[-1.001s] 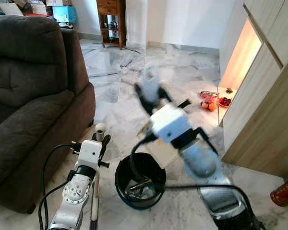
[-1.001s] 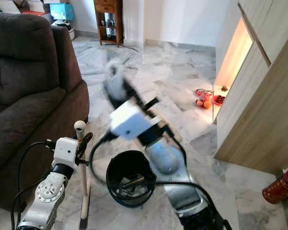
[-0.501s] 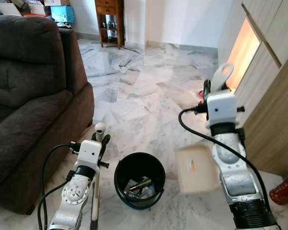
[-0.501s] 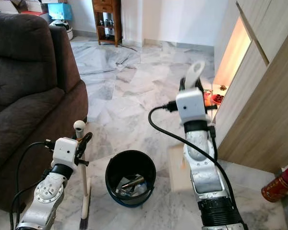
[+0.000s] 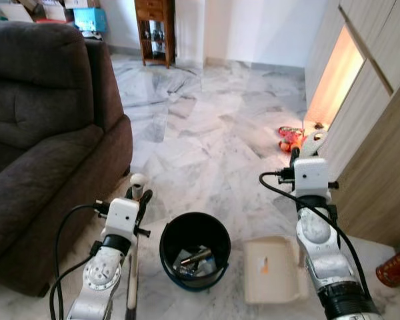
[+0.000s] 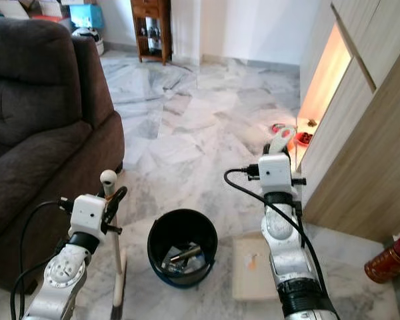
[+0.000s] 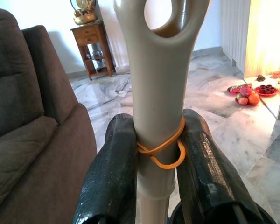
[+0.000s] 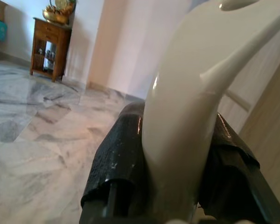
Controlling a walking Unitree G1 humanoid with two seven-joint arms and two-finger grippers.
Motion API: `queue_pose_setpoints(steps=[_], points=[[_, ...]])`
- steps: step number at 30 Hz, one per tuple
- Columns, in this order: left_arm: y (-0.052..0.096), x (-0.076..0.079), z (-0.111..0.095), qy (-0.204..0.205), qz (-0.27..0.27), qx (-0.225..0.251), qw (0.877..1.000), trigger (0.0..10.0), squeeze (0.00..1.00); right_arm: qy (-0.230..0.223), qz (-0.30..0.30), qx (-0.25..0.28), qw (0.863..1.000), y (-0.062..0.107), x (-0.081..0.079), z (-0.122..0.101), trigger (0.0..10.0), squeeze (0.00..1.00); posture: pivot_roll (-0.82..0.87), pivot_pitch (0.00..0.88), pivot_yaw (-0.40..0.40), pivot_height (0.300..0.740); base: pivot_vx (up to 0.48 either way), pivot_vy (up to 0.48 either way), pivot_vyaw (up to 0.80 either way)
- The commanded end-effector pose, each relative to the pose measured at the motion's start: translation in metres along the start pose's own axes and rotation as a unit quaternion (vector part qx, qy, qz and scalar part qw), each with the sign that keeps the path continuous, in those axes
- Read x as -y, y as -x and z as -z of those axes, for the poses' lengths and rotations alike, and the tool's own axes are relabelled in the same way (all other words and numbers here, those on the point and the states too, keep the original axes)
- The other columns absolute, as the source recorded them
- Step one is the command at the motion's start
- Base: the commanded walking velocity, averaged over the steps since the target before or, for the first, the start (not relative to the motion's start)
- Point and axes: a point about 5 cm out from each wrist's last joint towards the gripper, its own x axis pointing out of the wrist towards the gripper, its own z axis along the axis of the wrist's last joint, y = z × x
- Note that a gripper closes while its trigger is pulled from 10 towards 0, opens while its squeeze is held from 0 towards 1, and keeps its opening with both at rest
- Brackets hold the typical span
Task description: Sweep floor
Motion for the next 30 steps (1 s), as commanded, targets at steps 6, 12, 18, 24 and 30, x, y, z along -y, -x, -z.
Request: queue_pose_setpoints(steps=[6,12,18,24,30], points=[[0.000,0.001,-0.009,0.004,0.000,0.022,1.000,10.0,0.00,-0.008,0.001,0.009,1.000,-0.001,-0.001,0.003,10.0,0.00,0.11,0.000,-0.007,0.740,0.000,0.000,0.00],[0.001,0.003,-0.009,0.008,0.003,0.022,1.000,10.0,0.00,-0.012,-0.001,0.008,1.000,-0.001,-0.002,0.007,10.0,0.00,0.10,0.000,-0.006,0.740,0.000,0.000,0.00],[0.001,0.004,-0.010,0.009,0.003,0.023,1.000,10.0,0.00,-0.012,-0.002,0.005,1.000,-0.001,-0.002,0.009,10.0,0.00,0.10,0.000,-0.009,0.740,0.000,0.000,0.00],[0.000,0.003,-0.010,0.009,0.002,0.023,1.000,10.0,0.00,-0.012,-0.002,0.007,1.000,-0.002,-0.001,0.008,10.0,0.00,0.10,0.000,-0.012,0.740,0.000,0.000,0.00],[-0.001,0.002,-0.010,0.009,0.000,0.024,1.000,10.0,0.00,-0.012,-0.003,0.008,1.000,-0.003,-0.002,0.008,10.0,0.00,0.10,0.000,-0.011,0.740,0.000,0.000,0.00]])
